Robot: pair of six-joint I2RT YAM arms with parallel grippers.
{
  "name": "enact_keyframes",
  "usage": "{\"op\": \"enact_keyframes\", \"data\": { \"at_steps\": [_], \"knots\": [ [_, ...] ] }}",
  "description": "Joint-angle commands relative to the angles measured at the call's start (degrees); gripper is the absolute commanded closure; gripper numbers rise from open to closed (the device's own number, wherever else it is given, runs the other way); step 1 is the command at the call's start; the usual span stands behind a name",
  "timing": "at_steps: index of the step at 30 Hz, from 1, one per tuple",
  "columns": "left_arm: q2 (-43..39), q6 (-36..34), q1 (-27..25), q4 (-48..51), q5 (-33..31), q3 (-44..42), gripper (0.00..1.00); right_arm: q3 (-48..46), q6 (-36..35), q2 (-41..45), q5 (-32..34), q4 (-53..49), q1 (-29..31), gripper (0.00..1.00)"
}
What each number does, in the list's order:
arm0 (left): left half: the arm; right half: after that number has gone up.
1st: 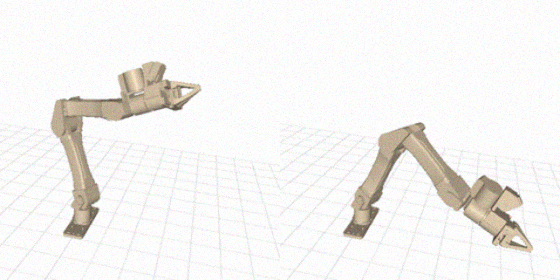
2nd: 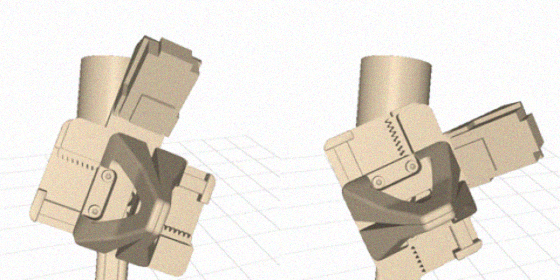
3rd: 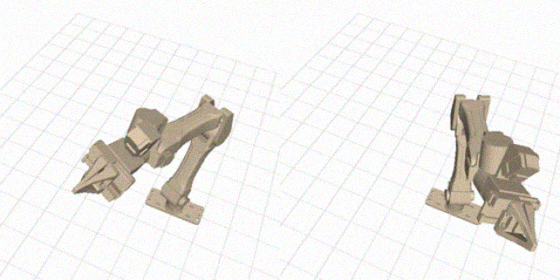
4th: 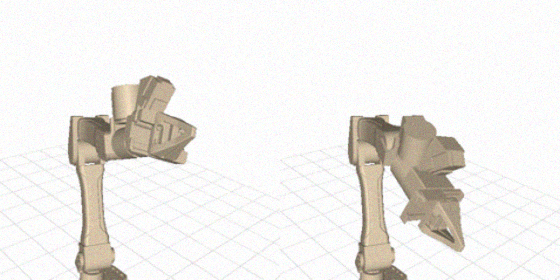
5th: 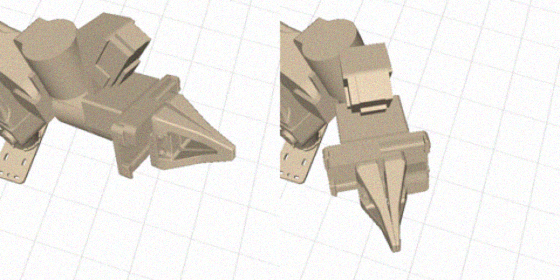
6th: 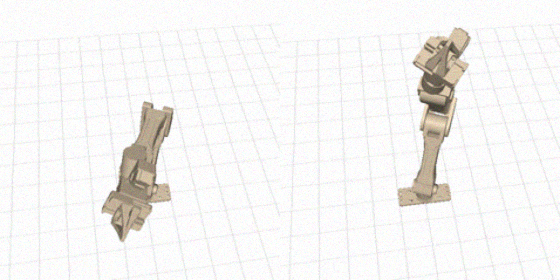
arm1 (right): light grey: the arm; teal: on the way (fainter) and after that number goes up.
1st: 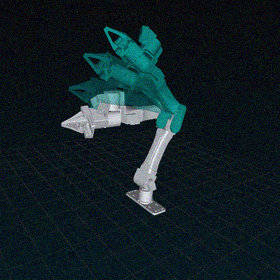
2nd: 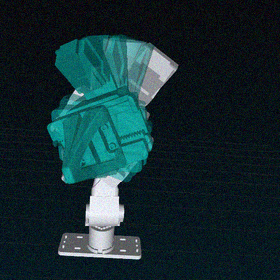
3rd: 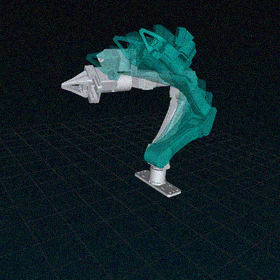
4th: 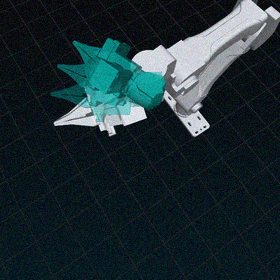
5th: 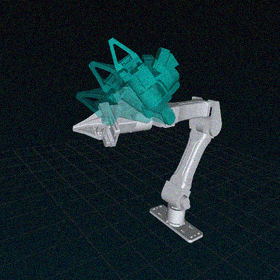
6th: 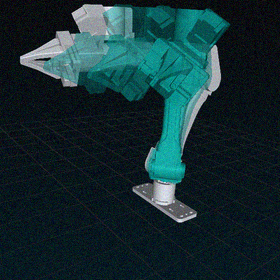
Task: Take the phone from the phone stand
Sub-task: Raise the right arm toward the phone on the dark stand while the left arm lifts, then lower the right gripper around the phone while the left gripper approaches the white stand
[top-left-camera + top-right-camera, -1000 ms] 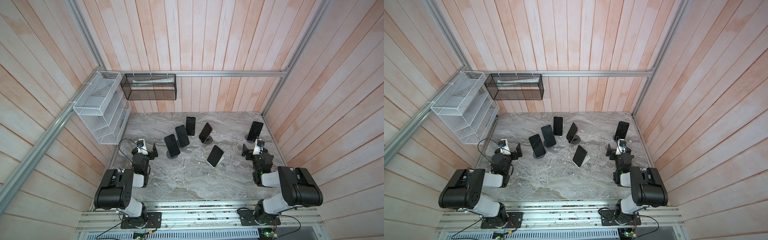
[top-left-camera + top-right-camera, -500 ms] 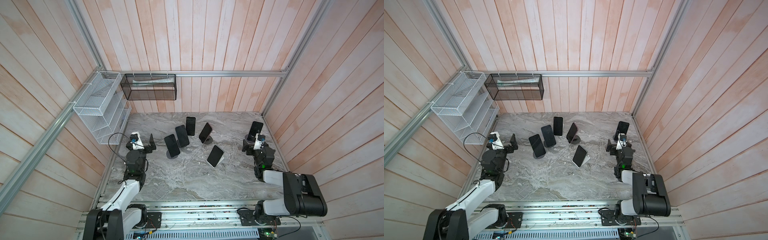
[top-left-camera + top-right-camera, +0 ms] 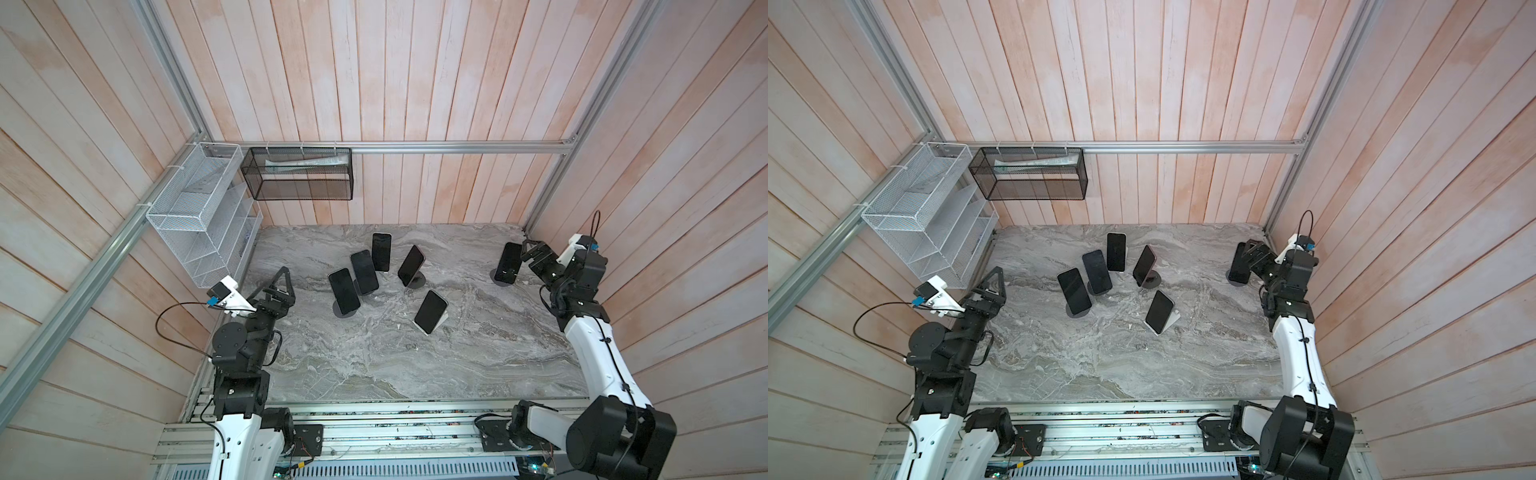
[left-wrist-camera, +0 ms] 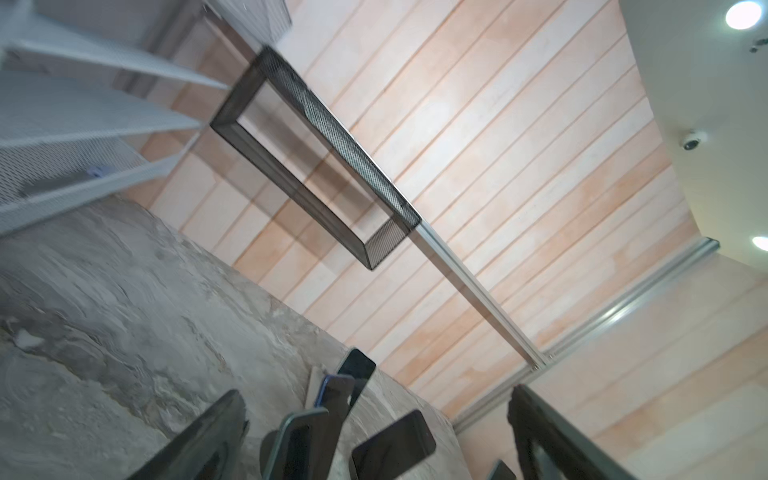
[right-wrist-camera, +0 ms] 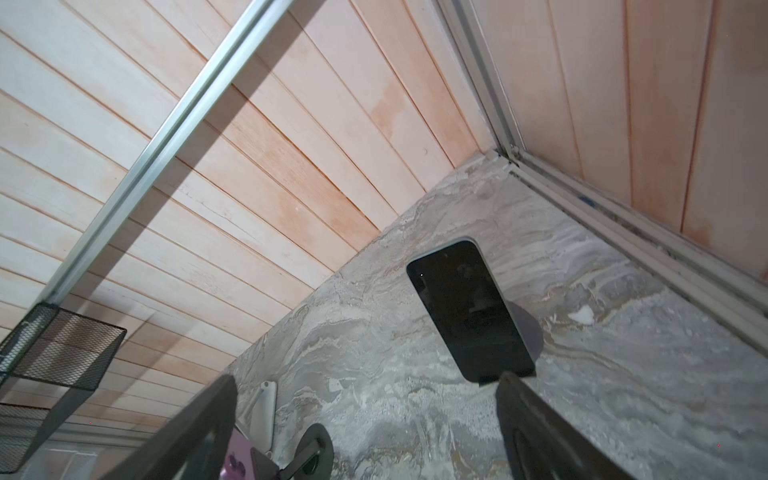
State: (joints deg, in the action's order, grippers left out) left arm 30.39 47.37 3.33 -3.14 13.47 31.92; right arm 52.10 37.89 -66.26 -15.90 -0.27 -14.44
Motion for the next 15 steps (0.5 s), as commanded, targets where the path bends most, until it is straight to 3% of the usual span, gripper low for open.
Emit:
{"op": "enact_keyframes", "data": {
  "at_steps": [1, 3, 5, 8, 9, 10, 11, 12, 15],
  "knots": [
    [4.7, 2.6, 0.2, 5.0, 14.7, 2.7, 0.0, 2.2, -0.8, 2.6, -2.2, -11.1, 0.7, 0.02],
    [6.8, 1.9, 0.2, 3.8, 18.9, 3.2, 0.0, 1.5, -0.6, 4.4, 2.3, -11.9, 0.8, 0.02],
    [7.8, 1.2, 0.2, 4.0, 19.3, 3.3, 0.0, -2.2, 6.1, 6.1, 8.8, -10.9, -0.5, 0.02],
    [8.5, 2.7, 0.1, 4.0, 18.4, 3.3, 0.0, -8.4, 8.4, 7.6, 1.9, -5.7, -5.8, 0.02],
    [8.7, 3.3, 0.1, 3.0, 19.5, 3.0, 0.0, -9.5, 7.6, 8.2, -0.1, -5.1, -6.6, 0.1],
    [8.8, 4.0, 0.1, 2.6, 20.1, 2.8, 0.0, -9.8, 4.0, 9.1, -0.8, -6.0, -6.8, 0.28],
    [8.9, 4.3, 0.1, 2.6, 20.1, 2.8, 0.01, -9.1, 0.3, 9.6, 0.3, -8.2, -6.5, 0.45],
    [9.0, 4.3, 0.1, 3.3, 19.1, 2.5, 0.02, -7.4, -1.1, 9.7, 4.0, -11.7, -6.2, 0.54],
    [9.5, 4.1, 0.1, 8.7, 13.7, 2.5, 0.03, -5.1, -3.9, 9.4, 8.2, -14.9, -6.3, 0.54]
  ]
}}
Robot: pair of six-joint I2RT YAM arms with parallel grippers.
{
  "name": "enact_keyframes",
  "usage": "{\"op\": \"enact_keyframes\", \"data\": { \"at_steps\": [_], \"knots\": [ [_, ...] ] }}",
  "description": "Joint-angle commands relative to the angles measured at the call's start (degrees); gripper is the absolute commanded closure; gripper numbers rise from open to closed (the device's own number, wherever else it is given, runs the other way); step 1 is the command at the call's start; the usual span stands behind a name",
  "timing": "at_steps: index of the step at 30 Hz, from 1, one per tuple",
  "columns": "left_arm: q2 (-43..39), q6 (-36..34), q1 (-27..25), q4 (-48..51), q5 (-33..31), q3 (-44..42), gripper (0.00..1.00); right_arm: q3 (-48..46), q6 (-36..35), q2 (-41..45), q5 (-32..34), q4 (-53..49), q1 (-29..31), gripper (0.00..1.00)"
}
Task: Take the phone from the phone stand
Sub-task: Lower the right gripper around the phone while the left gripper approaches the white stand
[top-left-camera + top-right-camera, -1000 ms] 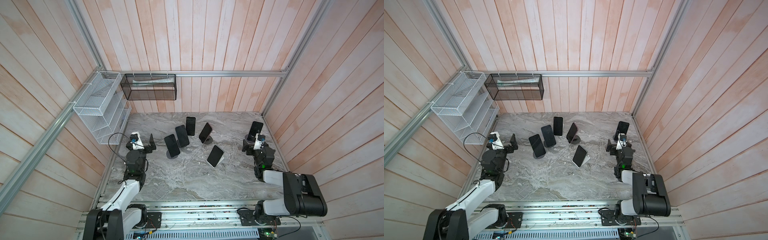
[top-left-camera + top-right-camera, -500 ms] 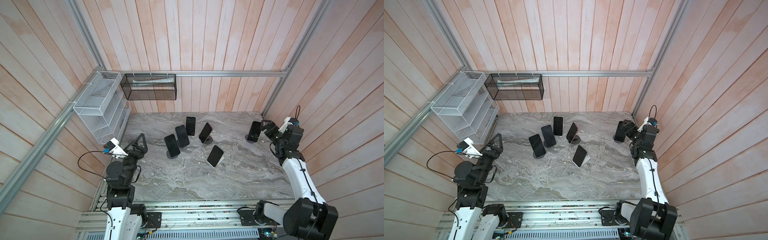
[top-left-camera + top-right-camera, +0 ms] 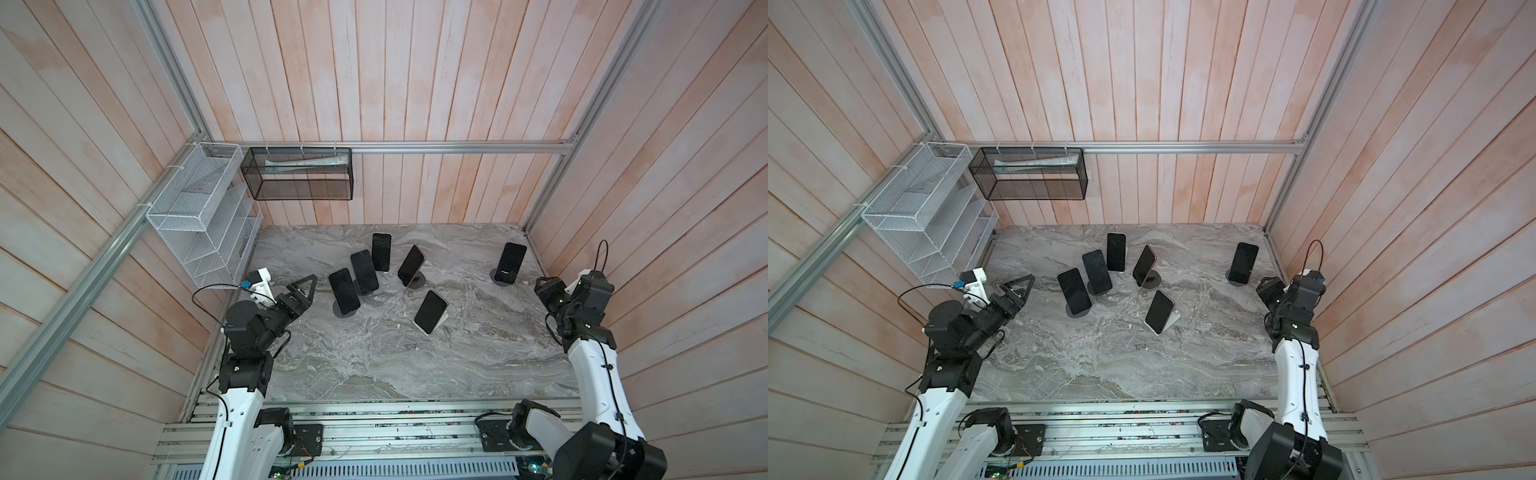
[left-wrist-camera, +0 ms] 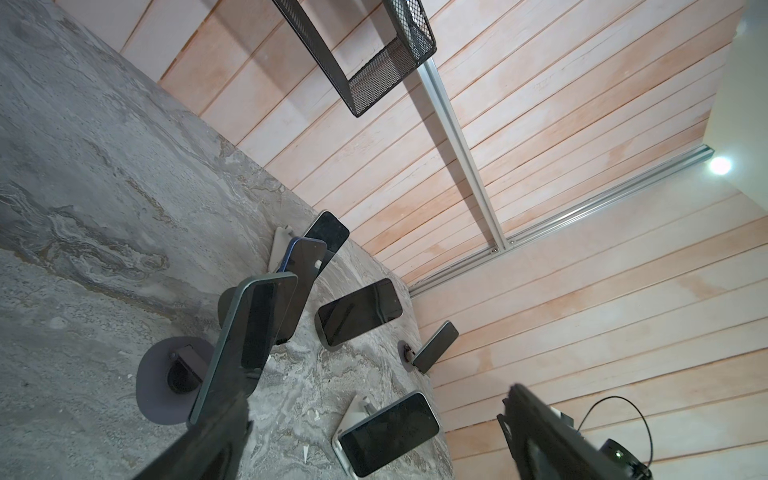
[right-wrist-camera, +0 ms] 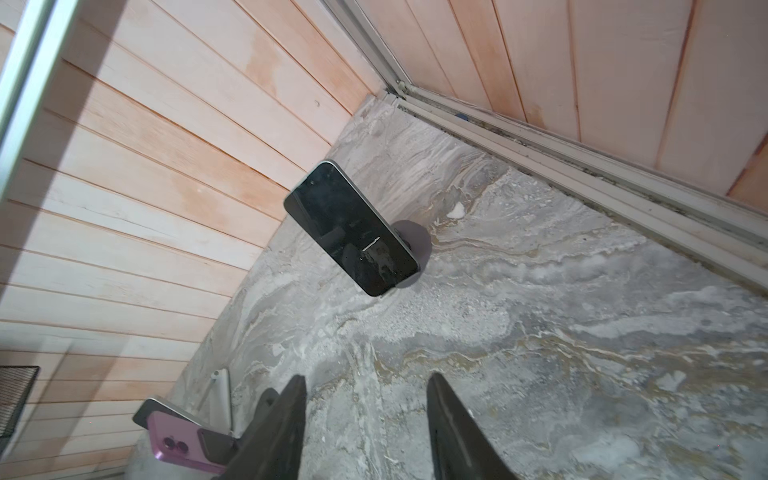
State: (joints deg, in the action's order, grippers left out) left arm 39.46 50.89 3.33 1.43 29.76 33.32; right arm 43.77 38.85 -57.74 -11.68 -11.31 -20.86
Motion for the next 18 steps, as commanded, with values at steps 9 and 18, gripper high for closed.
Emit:
{"op": "enact_keyframes", "data": {
  "at_steps": [9, 18],
  "knots": [
    [3.9, 2.8, 0.1, 1.5, 0.6, 0.3, 0.05, 12.2, -11.5, -8.5, 8.8, -8.7, 4.3, 0.4],
    [7.8, 4.2, 0.1, 0.7, 2.1, 0.4, 0.09, 18.8, -15.9, -15.3, 13.9, -7.7, 8.1, 0.28]
  ]
}}
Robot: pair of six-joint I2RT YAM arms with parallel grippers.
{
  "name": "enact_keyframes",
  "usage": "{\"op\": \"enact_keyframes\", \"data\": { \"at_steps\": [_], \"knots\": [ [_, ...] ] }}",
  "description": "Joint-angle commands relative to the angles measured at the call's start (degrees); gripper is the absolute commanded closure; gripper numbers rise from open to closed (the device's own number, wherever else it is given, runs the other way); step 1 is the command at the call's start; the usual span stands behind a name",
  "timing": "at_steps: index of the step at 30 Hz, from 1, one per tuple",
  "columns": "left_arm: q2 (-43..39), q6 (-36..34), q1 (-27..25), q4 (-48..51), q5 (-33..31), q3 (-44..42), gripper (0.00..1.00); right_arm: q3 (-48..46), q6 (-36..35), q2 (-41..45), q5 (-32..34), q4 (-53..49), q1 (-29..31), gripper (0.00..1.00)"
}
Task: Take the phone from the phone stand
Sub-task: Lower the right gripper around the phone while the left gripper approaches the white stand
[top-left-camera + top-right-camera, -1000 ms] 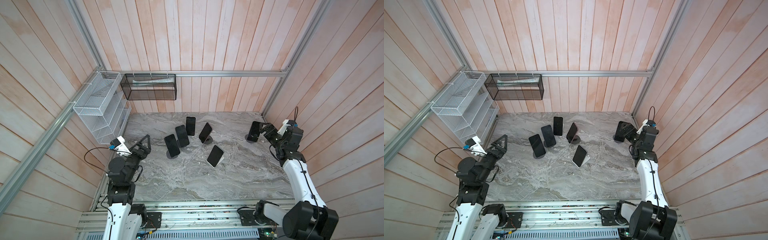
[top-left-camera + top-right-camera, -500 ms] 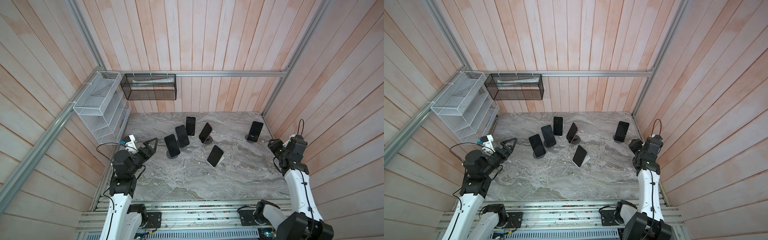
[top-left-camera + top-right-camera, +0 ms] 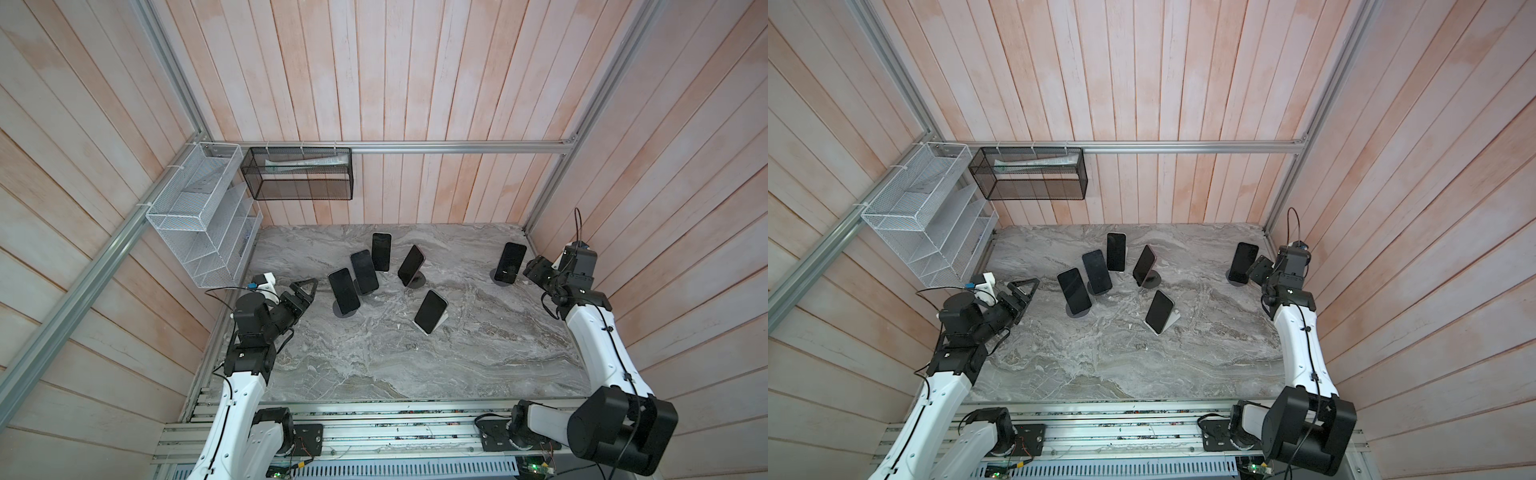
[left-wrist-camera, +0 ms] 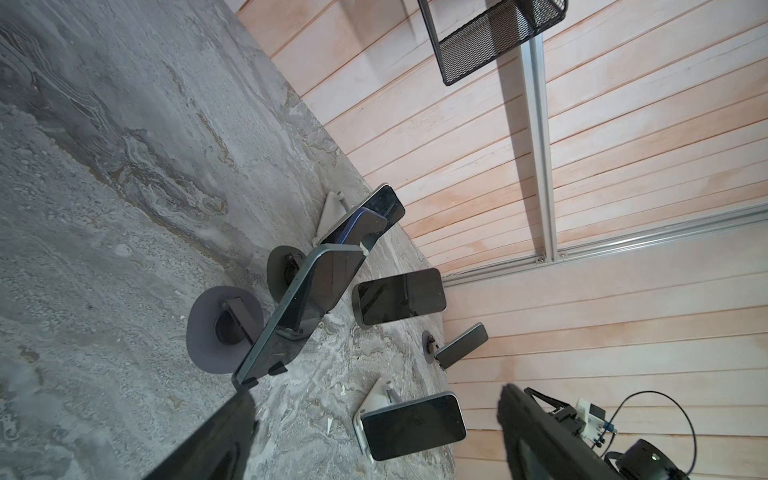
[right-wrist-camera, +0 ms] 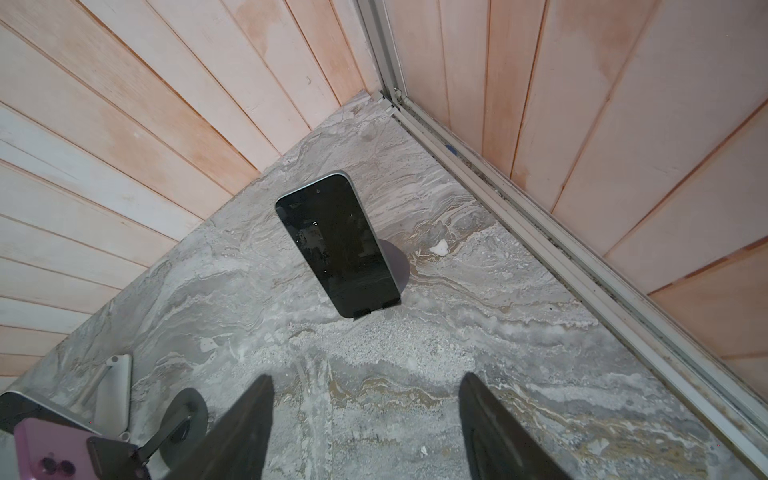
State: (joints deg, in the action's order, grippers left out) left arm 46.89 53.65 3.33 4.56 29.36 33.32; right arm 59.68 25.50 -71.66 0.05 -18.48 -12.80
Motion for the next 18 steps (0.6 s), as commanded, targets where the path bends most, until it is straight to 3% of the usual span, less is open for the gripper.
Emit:
{"op": "enact_keyframes", "data": {
  "at_steps": [1, 4, 6, 7, 10, 14, 16, 18],
  "knots": [
    [0.8, 2.0, 0.1, -2.8, 2.8, 0.2, 0.09, 3.7, -2.9, -2.5, 1.6, 0.0, -0.1, 0.29],
    [2.2, 1.8, 0.1, -1.5, 3.3, 0.9, 0.1, 8.0, -4.6, -7.8, -1.6, -0.2, 0.0, 0.26],
    [3.3, 1.1, 0.1, -0.9, 5.9, 1.8, 0.1, 13.0, -6.8, -12.1, -2.6, -2.7, 0.1, 0.02],
    [3.7, 0.6, -0.2, -1.5, 8.3, 2.1, 0.01, 15.1, -7.5, -13.9, -1.4, -3.8, 0.2, 0.02],
    [4.0, -2.6, -3.3, -2.7, 11.3, 3.5, 0.0, 17.8, -7.1, -17.0, 0.8, -2.3, 0.2, 0.02],
    [3.1, -5.7, -9.0, -1.9, 7.2, 3.9, 0.0, 19.7, -5.0, -18.0, -0.7, 1.1, -0.3, 0.02],
    [3.3, -3.9, -9.4, -2.8, 7.0, 2.9, 0.0, 17.8, -2.8, -17.4, -7.8, 5.3, -2.7, 0.02],
    [3.9, -3.2, -9.4, -2.8, 7.5, 2.2, 0.0, 14.8, 5.5, -17.2, -17.4, 9.8, -7.3, 0.02]
  ]
}}
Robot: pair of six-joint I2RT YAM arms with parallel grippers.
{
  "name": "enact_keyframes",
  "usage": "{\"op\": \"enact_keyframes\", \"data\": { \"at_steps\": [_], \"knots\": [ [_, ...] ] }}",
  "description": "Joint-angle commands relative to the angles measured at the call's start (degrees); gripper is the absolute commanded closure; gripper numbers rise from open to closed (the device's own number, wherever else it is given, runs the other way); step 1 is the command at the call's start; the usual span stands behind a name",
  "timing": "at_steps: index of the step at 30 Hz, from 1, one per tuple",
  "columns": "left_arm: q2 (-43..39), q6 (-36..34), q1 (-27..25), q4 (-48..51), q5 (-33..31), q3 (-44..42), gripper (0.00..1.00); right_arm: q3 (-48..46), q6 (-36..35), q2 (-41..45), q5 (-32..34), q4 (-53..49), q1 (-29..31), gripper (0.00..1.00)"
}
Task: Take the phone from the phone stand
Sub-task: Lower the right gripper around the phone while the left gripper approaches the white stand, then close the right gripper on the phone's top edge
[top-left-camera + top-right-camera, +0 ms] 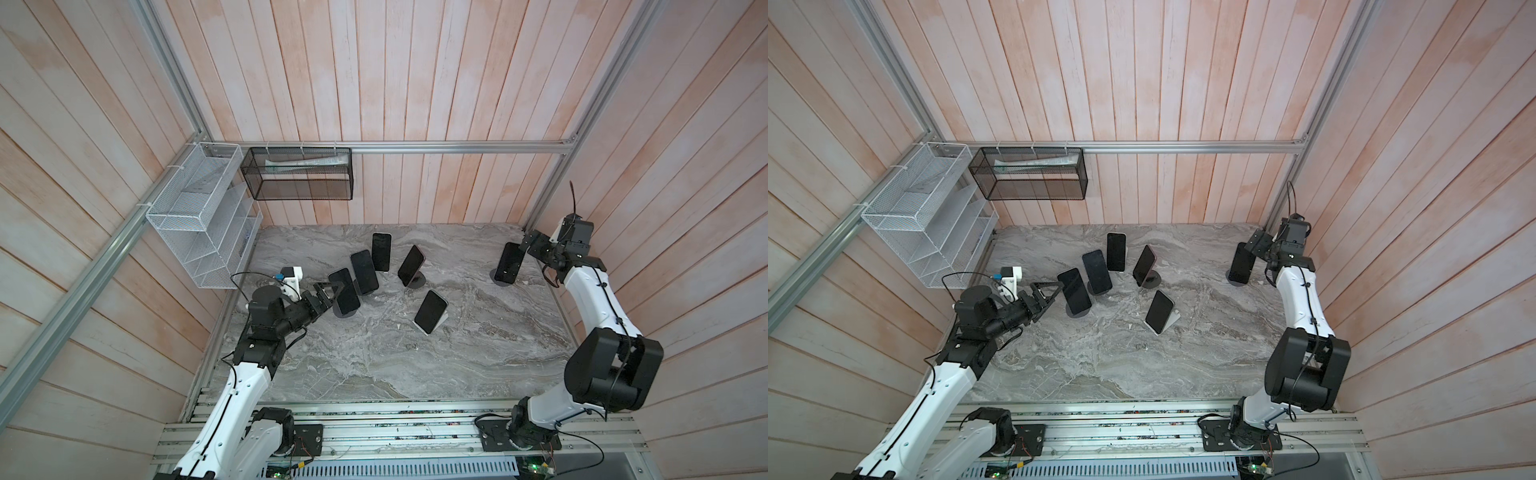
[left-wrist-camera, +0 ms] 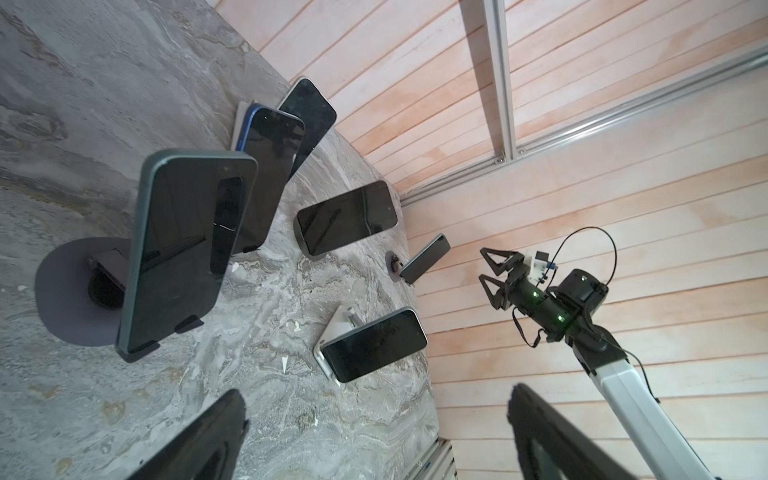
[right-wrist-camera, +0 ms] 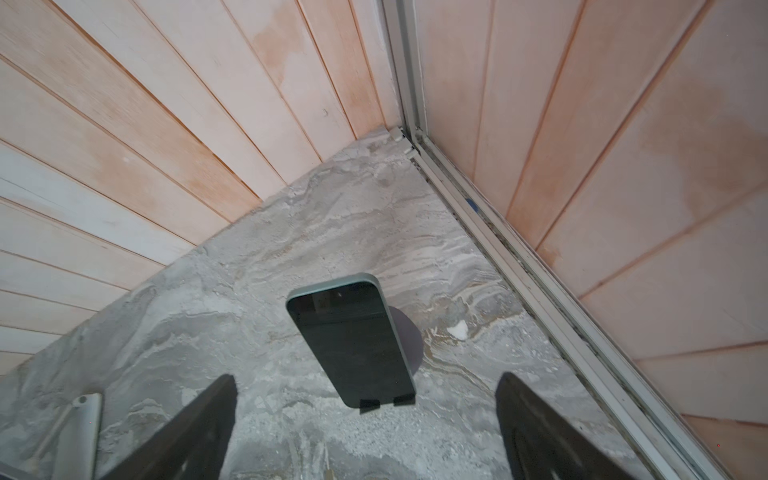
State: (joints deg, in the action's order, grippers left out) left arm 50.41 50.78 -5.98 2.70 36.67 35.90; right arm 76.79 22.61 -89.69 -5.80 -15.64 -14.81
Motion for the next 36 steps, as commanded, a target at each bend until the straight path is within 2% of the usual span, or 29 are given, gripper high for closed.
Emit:
{"op": "enact_keyframes", "data": {
  "at_steps": [1, 2, 3, 4, 5, 7, 9, 13, 16, 19, 25, 36],
  "knots": [
    [0.8, -0.2, -0.1, -0.4, 0.5, -0.4, 0.0, -4.5, 12.4, 0.8, -17.5, 11.0, -7.8, 0.02],
    [1.2, -0.2, -0.1, 0.3, 1.0, -0.4, 0.0, -7.4, 17.9, 0.6, -23.6, 15.9, -10.0, 0.1],
    [1.5, -0.4, -0.1, 1.0, 1.5, -0.2, 0.0, -8.6, 21.1, 0.3, -26.4, 18.3, -10.9, 0.25],
    [1.6, -0.4, -0.1, 1.5, 2.1, -0.1, 0.0, -6.7, 19.9, -0.7, -26.1, 15.2, -10.7, 0.29],
    [1.4, -0.4, -0.1, 1.8, 2.3, -0.1, 0.0, -3.4, 16.0, -1.6, -23.5, 9.6, -9.7, 0.3],
    [0.5, -0.1, -0.2, 1.9, 2.3, -0.4, 0.0, 2.8, 8.0, -3.3, -14.0, -0.2, -6.5, 0.27],
    [-0.6, 0.0, -0.2, 1.8, 1.7, -1.0, 0.0, 5.3, 5.0, -3.9, -3.7, -4.5, -3.7, 0.23],
    [-1.5, -0.5, -0.2, 2.7, 1.3, -1.3, 0.0, 8.2, 2.5, -5.8, 4.2, -7.1, -1.3, 0.22],
    [-1.5, -0.1, -0.2, 2.7, 1.9, -1.8, 0.0, 14.5, -1.8, -10.4, 8.4, -11.5, 1.3, 0.16],
    [-1.5, -0.1, -0.1, 3.6, 2.1, -1.8, 0.0, 21.5, -5.4, -16.0, 10.6, -16.7, 3.5, 0.1],
    [-3.1, -0.4, -0.2, 4.0, 1.8, -2.4, 0.0, 30.7, -8.7, -23.2, 11.2, -22.4, 6.2, 0.05],
    [-1.9, 0.0, -0.2, 4.0, 2.3, -2.0, 0.0, 32.4, -9.2, -25.9, 11.5, -22.2, 8.7, 0.03]
  ]
}}
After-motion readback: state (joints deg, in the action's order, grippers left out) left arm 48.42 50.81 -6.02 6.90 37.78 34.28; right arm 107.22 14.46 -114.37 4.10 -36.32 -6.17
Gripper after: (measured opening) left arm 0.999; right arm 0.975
